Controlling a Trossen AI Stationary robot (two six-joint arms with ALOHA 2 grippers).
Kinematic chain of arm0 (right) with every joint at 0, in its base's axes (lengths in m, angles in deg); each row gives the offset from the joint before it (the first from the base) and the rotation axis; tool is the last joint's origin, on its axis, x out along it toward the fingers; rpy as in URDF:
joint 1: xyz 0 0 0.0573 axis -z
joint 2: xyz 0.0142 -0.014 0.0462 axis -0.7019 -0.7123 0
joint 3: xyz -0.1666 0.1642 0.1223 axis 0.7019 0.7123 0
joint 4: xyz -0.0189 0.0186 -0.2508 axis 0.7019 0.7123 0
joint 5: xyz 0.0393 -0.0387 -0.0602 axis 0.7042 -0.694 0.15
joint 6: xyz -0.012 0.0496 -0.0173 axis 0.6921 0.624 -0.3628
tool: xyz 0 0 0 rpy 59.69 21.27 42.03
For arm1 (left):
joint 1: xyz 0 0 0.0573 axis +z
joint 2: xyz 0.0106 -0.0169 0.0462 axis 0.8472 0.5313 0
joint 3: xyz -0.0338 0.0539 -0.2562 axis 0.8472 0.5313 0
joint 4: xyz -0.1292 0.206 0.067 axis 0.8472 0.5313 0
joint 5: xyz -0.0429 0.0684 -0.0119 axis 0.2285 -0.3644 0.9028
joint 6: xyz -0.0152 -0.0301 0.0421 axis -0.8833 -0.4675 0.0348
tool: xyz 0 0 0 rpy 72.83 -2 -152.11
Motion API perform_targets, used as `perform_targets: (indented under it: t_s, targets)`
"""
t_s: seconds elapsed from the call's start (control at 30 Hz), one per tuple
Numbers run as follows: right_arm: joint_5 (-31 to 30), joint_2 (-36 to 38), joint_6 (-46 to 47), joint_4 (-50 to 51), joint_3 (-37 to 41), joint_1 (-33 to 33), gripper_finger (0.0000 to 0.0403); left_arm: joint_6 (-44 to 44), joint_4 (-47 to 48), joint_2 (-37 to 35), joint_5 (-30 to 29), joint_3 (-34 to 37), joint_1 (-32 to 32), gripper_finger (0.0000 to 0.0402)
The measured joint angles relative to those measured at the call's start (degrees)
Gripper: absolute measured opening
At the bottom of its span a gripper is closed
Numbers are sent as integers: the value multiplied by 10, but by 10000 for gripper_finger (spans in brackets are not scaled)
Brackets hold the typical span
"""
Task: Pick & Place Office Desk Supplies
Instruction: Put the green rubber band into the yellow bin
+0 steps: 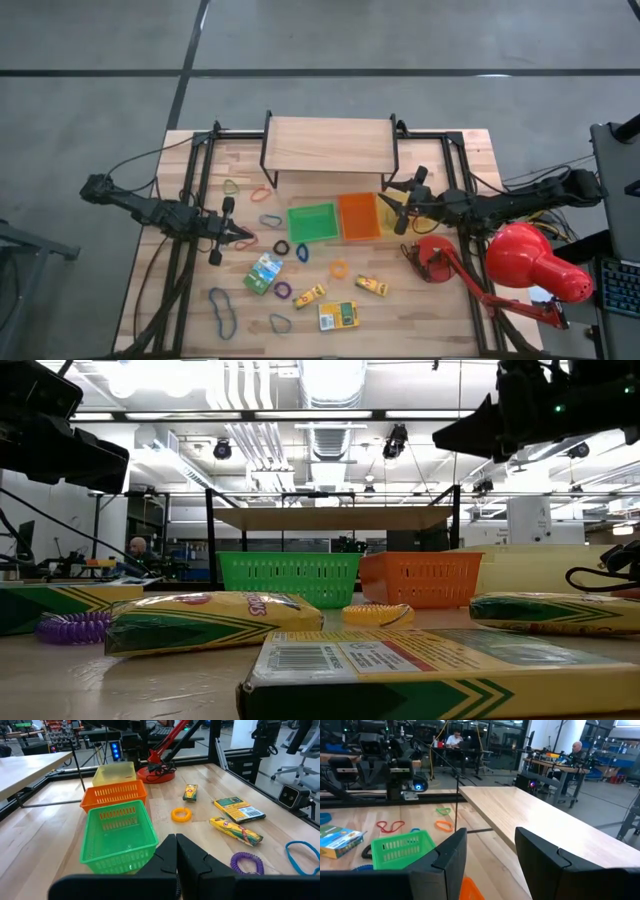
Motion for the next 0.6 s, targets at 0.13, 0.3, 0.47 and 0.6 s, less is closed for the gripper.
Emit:
perform_targets:
  t_s: [0.13,0.3,0.47,0.6]
  targets:
    - [0,0,0,4,0,0,165,0,0,0,0,0,0,1]
    - [0,0,0,4,0,0,159,0,0,0,0,0,0,1]
    - [0,0,0,4,0,0,153,0,0,0,0,0,0,1]
    - [0,0,0,4,0,0,150,0,0,0,0,0,0,1]
